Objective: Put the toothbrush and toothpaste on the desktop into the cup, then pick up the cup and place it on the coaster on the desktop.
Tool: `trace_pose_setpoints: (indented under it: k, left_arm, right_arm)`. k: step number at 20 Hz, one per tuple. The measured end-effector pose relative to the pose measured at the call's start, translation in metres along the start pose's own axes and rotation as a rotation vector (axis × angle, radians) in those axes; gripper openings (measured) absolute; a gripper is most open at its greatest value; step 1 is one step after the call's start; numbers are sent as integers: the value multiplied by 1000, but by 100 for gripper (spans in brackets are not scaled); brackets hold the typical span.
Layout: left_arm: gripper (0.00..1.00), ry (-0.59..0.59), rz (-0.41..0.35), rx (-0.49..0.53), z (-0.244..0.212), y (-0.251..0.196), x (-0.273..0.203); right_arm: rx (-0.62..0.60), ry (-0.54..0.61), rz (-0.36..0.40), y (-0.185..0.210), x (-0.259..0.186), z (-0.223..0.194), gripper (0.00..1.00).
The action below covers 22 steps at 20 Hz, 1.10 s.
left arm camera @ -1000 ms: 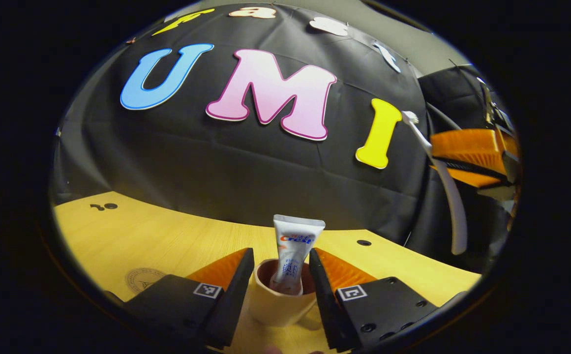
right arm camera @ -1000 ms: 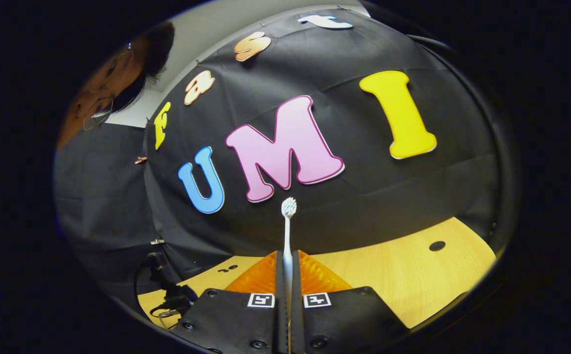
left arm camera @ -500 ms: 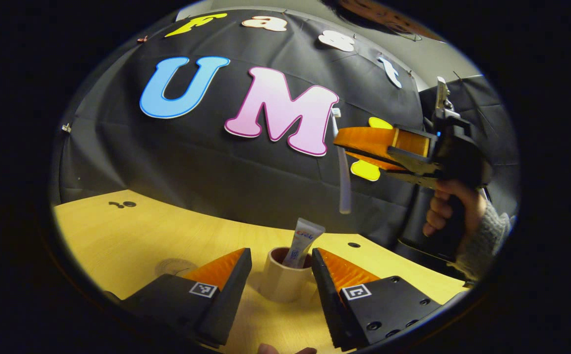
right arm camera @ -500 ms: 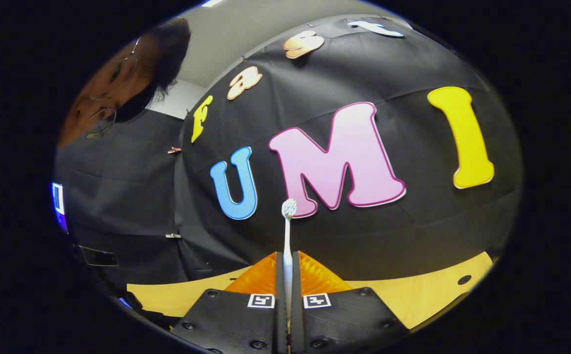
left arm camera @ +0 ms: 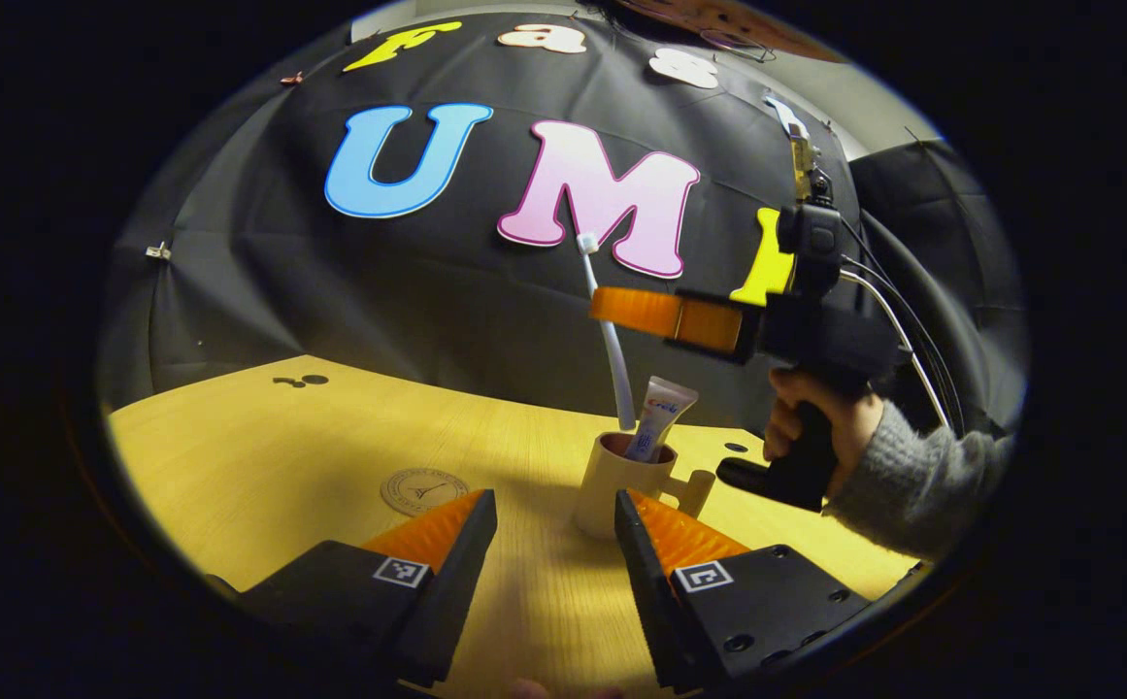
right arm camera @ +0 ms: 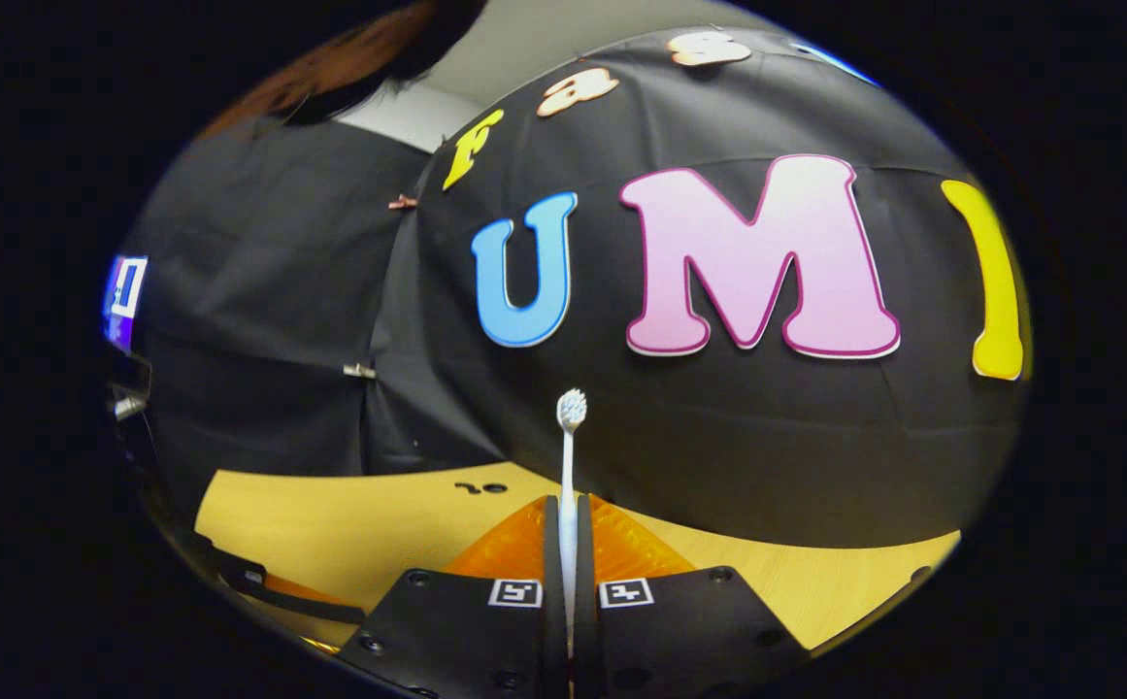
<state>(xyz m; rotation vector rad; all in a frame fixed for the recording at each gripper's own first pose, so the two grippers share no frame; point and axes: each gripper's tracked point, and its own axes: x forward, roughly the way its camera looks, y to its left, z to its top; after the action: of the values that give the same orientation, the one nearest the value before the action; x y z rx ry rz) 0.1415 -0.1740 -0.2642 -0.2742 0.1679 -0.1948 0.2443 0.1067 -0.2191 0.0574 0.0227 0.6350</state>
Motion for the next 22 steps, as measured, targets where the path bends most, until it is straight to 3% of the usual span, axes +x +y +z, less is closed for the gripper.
trace_pose_setpoints:
  k: [11, 22]
  left_arm:
    - [77, 3, 11, 16, -7, 2, 3]
    - [77, 6, 26, 18, -12, 4, 2]
  right_arm:
    - [34, 10, -83, -40, -1, -25, 6]
    - [14, 108, -22, -26, -16, -60, 6]
